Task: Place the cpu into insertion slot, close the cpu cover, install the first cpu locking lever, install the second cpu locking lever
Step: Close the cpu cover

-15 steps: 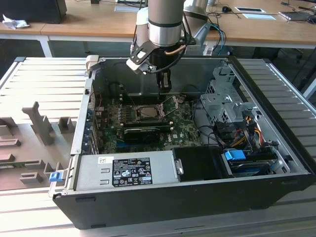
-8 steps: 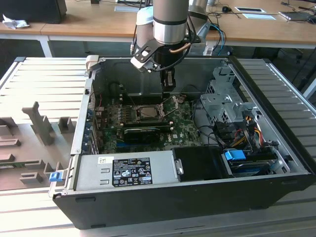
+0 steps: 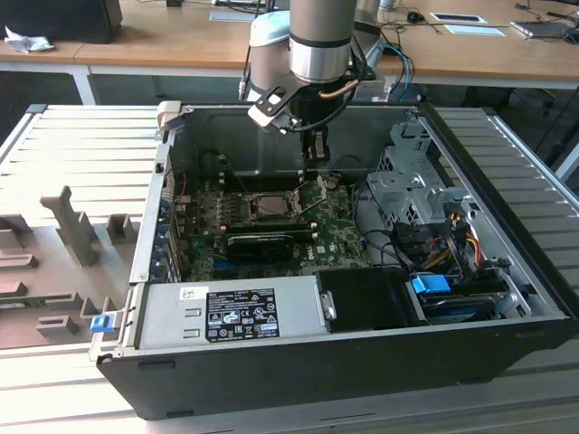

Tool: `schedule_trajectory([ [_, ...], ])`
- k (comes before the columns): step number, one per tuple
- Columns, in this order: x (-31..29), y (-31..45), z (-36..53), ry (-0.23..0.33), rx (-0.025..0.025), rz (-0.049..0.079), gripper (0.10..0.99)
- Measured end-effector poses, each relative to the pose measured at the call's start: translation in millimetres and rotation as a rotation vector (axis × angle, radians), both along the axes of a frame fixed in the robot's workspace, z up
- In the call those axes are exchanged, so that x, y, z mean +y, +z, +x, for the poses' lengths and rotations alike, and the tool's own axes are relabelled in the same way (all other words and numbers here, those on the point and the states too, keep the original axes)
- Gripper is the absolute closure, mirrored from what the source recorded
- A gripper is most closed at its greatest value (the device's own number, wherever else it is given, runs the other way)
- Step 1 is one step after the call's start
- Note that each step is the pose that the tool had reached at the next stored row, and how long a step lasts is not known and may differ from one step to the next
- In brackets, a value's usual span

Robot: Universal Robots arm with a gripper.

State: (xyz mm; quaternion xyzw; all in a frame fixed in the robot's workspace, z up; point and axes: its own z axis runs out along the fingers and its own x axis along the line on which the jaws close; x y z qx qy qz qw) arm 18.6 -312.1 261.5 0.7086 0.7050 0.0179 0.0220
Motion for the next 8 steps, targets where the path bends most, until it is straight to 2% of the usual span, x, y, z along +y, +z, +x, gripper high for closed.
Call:
schedule_trajectory([
  [4, 0.1, -1.7, 19.5, 0.005, -0.0001, 0.0, 0.98],
  [8, 0.0, -3.4, 28.1, 0.007, 0.0, 0.0, 0.98],
])
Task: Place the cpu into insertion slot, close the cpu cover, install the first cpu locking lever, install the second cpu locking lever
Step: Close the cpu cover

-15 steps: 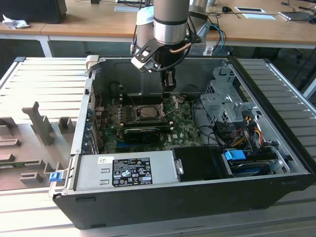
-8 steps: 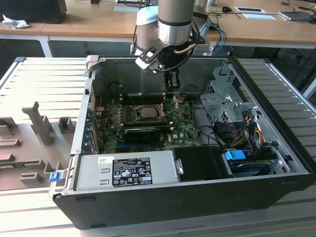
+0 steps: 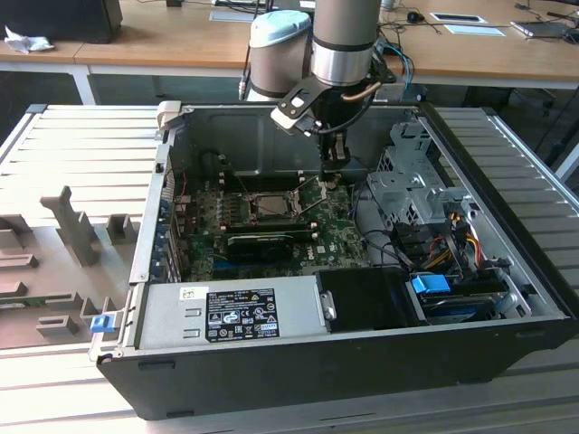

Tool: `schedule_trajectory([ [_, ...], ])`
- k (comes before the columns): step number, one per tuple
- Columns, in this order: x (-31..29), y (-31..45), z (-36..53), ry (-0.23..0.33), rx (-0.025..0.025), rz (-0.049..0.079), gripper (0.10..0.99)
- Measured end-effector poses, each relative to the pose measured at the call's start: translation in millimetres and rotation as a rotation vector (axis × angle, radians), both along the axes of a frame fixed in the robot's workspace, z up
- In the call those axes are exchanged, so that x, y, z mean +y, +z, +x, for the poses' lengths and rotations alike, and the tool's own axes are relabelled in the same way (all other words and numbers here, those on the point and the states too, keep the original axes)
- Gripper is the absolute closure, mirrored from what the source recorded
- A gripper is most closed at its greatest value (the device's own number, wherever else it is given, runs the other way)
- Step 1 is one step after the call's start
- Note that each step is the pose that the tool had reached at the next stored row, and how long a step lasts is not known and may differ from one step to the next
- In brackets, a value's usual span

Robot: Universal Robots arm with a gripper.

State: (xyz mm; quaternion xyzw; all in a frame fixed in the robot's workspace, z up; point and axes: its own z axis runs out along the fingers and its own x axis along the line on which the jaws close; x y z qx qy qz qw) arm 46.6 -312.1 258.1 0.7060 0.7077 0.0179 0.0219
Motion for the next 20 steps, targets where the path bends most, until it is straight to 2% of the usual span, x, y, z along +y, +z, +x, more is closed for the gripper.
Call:
schedule_trajectory([
  [4, 0.1, -1.9, 9.5, 0.028, -0.0001, 0.0, 0.98],
  [12, -1.1, -10.5, 14.2, 0.032, 0.0003, -0.006, 0.98],
  [14, -3.2, -11.3, 11.4, 0.032, 0.0002, -0.005, 0.98],
  [20, -3.5, -11.8, -2.0, 0.032, 0.0003, -0.006, 0.98],
])
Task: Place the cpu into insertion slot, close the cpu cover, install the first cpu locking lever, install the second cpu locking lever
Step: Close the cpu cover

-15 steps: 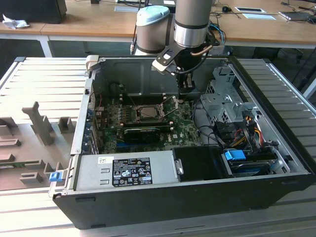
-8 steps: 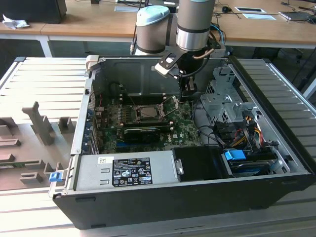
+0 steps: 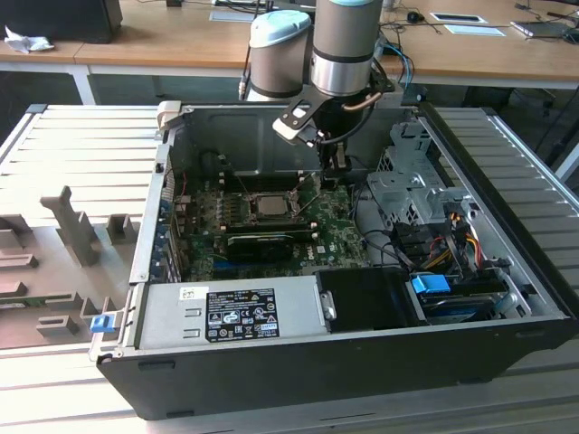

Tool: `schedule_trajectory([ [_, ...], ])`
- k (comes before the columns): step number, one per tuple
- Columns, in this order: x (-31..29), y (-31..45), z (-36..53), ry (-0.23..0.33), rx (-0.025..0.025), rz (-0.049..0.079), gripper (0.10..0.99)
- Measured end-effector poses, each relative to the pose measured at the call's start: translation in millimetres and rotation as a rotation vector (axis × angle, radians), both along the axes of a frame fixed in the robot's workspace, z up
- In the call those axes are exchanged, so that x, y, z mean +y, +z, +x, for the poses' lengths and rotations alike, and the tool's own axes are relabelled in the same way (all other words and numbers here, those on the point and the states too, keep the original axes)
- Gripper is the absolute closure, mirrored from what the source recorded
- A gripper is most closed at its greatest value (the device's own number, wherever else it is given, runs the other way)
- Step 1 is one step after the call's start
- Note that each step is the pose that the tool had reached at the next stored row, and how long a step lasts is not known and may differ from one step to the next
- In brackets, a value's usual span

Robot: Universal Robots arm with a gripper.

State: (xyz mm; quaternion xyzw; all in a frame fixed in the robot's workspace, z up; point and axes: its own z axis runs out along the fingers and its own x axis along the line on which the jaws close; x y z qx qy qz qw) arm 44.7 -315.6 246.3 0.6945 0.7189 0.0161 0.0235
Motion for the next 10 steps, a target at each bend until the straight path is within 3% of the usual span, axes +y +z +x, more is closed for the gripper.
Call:
schedule_trajectory([
  [10, 0.1, -0.1, -6.7, 0.0, -0.0001, 0.0, 0.98],
])
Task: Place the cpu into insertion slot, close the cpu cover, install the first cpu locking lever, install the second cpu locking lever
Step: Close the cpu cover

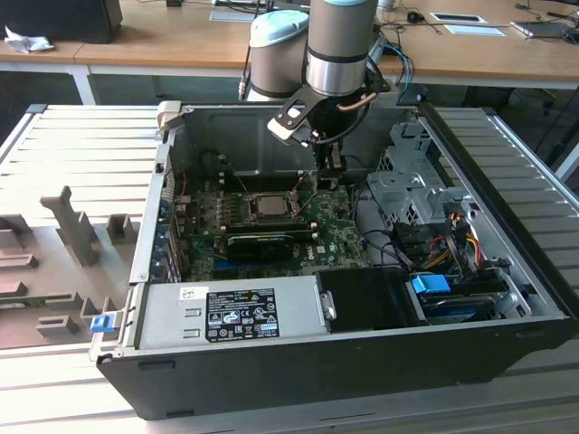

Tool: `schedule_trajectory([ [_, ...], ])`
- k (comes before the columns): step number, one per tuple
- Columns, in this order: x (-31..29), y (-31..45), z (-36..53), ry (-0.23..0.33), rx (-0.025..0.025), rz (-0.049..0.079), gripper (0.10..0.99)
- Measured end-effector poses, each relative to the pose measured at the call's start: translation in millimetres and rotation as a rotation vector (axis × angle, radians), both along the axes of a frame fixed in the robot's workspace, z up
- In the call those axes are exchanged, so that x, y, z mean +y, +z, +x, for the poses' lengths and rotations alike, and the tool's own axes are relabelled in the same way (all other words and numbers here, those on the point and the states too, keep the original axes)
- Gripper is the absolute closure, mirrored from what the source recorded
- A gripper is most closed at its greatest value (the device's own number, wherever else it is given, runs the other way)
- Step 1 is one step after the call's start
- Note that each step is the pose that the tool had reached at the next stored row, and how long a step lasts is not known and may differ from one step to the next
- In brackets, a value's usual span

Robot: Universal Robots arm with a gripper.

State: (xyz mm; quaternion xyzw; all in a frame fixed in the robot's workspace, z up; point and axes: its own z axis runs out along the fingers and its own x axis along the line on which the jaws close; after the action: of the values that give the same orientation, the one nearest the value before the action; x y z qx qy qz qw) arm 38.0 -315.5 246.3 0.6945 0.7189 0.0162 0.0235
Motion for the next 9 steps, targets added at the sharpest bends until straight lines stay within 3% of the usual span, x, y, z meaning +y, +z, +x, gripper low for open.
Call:
schedule_trajectory([
  [9, 0.0, 0.0, -23.3, 0.0, 0.0001, 0.0, 0.98],
])
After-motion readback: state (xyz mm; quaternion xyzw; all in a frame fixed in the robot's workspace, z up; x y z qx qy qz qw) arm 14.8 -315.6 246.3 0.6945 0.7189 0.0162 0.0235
